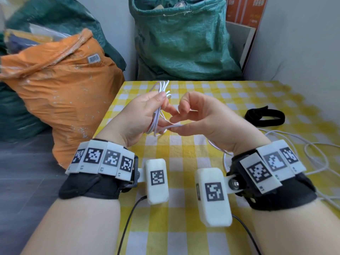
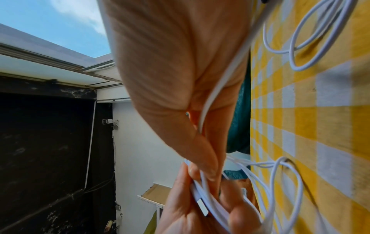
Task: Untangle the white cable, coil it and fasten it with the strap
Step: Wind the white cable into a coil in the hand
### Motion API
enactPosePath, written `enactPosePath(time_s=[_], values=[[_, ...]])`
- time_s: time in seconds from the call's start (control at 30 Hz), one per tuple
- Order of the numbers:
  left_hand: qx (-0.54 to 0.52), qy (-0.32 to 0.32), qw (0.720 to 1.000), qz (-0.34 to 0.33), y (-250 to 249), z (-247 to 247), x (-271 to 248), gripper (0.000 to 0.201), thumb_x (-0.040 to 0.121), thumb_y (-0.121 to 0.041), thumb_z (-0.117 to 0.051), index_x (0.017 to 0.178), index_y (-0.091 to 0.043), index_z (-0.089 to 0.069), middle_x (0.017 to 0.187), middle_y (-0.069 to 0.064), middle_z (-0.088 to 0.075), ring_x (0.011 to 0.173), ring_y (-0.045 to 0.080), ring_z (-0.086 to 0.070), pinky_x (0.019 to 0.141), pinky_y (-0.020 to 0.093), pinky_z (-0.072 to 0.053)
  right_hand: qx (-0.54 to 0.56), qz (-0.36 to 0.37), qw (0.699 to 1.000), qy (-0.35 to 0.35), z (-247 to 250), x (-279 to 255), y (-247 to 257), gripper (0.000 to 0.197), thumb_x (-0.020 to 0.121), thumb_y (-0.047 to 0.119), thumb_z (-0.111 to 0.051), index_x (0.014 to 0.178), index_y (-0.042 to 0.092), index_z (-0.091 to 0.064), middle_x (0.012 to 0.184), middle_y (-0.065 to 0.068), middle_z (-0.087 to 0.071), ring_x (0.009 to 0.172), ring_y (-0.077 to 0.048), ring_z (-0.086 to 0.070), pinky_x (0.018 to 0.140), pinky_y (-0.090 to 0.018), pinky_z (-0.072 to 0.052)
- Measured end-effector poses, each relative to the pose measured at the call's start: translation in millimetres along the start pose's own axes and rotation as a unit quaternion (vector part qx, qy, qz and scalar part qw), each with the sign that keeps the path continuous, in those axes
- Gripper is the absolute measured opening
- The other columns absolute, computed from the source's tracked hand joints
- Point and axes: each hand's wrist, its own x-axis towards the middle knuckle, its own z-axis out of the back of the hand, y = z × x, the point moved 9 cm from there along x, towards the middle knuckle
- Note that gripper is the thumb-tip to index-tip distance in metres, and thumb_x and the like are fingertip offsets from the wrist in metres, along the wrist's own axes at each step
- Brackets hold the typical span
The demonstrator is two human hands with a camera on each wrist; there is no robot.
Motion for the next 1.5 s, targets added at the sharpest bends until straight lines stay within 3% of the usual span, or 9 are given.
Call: enactPosePath(time_s=[0.2, 0.33, 0.5, 0.67, 0.83, 1.07, 1.17, 1.3, 1.5], values=[[-0.066, 0.018, 0.998, 0.007, 1, 0, 2, 0.035, 0.102, -0.027, -0.033, 0.071, -0.013, -0.043, 0.050, 0.004, -0.043, 0.033, 0.008, -0.027, 0.038, 0.017, -0.023, -0.156, 0.019, 0.974, -0.162, 43, -4, 13, 0.036, 0.075, -0.011, -0.067, 0.061, 0.018, -0.053, 0.076, 0.006, -0.065, 0.080, -0.011, -0.065, 0.085, -0.035, -0.055], [-0.141, 0.052, 0.988, 0.039, 5, -5, 3, 0.035, 0.101, -0.027, -0.030, 0.070, -0.015, -0.042, 0.043, -0.004, -0.030, 0.031, 0.005, -0.020, 0.038, 0.016, -0.017, -0.201, 0.050, 0.929, -0.307, 70, -14, 20, 0.037, 0.081, -0.002, -0.063, 0.062, 0.030, -0.064, 0.075, 0.001, -0.069, 0.065, -0.012, -0.056, 0.069, -0.033, -0.053], [-0.191, 0.111, 0.968, 0.117, 19, -14, 0, 0.032, 0.099, -0.030, -0.029, 0.078, -0.016, -0.048, 0.038, -0.007, -0.027, 0.027, 0.002, -0.020, 0.036, 0.013, -0.016, -0.267, 0.088, 0.896, -0.343, 68, -15, 30, 0.027, 0.085, 0.006, -0.059, 0.081, 0.028, -0.074, 0.078, 0.010, -0.069, 0.063, 0.002, -0.054, 0.066, -0.018, -0.042], [-0.193, 0.182, 0.953, 0.149, 20, -26, -7, 0.031, 0.090, -0.033, -0.034, 0.072, -0.014, -0.052, 0.036, -0.009, -0.028, 0.027, 0.001, -0.021, 0.036, 0.017, -0.014, -0.352, 0.111, 0.858, -0.356, 63, -16, 35, 0.023, 0.085, 0.010, -0.060, 0.088, 0.026, -0.076, 0.092, 0.011, -0.071, 0.093, -0.017, -0.053, 0.080, -0.019, -0.036], [-0.311, 0.247, 0.907, 0.142, 11, -37, -11, 0.035, 0.090, -0.034, -0.034, 0.061, -0.021, -0.049, 0.041, -0.010, -0.019, 0.032, 0.008, -0.011, 0.035, 0.017, -0.020, -0.327, 0.045, 0.893, -0.305, 62, -8, 20, 0.021, 0.087, 0.020, -0.060, 0.106, 0.021, -0.070, 0.100, 0.003, -0.067, 0.069, -0.005, -0.056, 0.083, -0.026, -0.047], [-0.472, 0.309, 0.814, 0.137, 1, -38, -8, 0.032, 0.097, -0.027, -0.039, 0.073, -0.010, -0.052, 0.047, -0.003, -0.030, 0.038, 0.013, -0.026, 0.043, 0.025, -0.027, -0.289, 0.040, 0.899, -0.327, 67, -12, 21, 0.031, 0.083, 0.034, -0.066, 0.058, 0.015, -0.060, 0.052, 0.006, -0.054, 0.053, -0.006, -0.049, 0.061, -0.029, -0.048], [-0.492, 0.298, 0.804, 0.150, 4, -37, -8, 0.037, 0.099, -0.028, -0.032, 0.076, -0.007, -0.051, 0.049, 0.000, -0.032, 0.040, 0.015, -0.028, 0.046, 0.027, -0.027, -0.304, -0.018, 0.907, -0.291, 62, -8, 9, 0.021, 0.086, 0.034, -0.062, 0.088, 0.017, -0.074, 0.090, 0.001, -0.074, 0.081, -0.011, -0.065, 0.081, -0.027, -0.051], [-0.501, 0.276, 0.803, 0.170, 6, -35, -10, 0.039, 0.099, -0.030, -0.029, 0.074, -0.006, -0.048, 0.050, 0.001, -0.033, 0.041, 0.016, -0.030, 0.047, 0.028, -0.026, -0.212, -0.147, 0.947, -0.191, 54, -5, -26, 0.064, 0.083, 0.047, -0.064, 0.140, 0.024, -0.044, 0.135, 0.004, -0.055, 0.116, -0.011, -0.056, 0.101, -0.030, -0.042], [-0.557, 0.271, 0.762, 0.189, 10, -31, -5, 0.041, 0.098, -0.030, -0.030, 0.072, -0.005, -0.050, 0.049, 0.000, -0.032, 0.039, 0.016, -0.029, 0.047, 0.028, -0.028, 0.046, -0.126, 0.982, -0.133, 36, -1, -34, 0.007, 0.092, 0.008, -0.057, 0.093, 0.014, -0.060, 0.074, -0.002, -0.061, 0.069, -0.017, -0.067, 0.071, -0.026, -0.055]])
